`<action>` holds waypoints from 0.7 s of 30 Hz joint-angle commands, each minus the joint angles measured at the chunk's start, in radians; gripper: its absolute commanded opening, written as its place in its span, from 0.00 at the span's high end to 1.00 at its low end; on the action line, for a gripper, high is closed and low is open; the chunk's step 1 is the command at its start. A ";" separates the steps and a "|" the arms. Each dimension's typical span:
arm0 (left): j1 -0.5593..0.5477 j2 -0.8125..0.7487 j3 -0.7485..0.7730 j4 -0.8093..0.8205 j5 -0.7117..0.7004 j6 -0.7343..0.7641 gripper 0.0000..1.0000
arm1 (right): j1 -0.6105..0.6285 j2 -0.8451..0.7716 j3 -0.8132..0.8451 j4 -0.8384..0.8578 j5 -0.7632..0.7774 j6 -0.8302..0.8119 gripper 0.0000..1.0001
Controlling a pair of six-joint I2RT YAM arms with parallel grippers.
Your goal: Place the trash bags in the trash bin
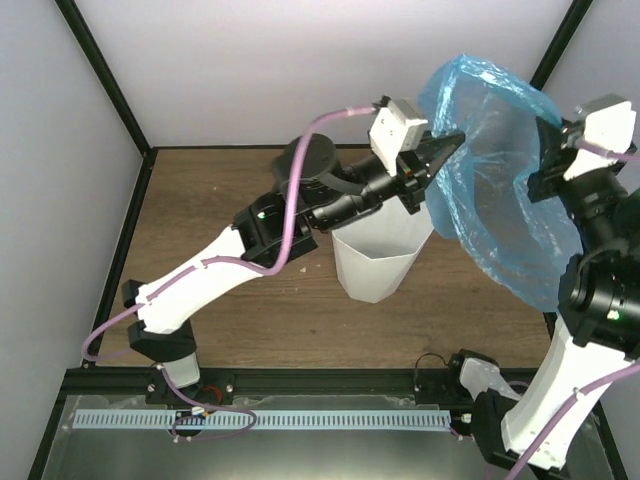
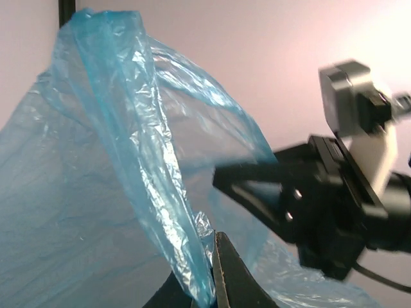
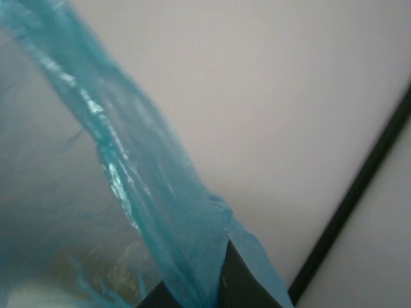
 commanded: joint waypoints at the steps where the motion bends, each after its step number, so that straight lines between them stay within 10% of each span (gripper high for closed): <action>1: -0.003 -0.051 0.049 -0.034 -0.002 0.068 0.96 | -0.004 -0.023 0.010 -0.004 -0.257 -0.075 0.96; 21: -0.002 -0.127 0.025 -0.147 -0.221 0.170 0.96 | -0.003 0.011 -0.083 0.206 -0.681 0.089 0.98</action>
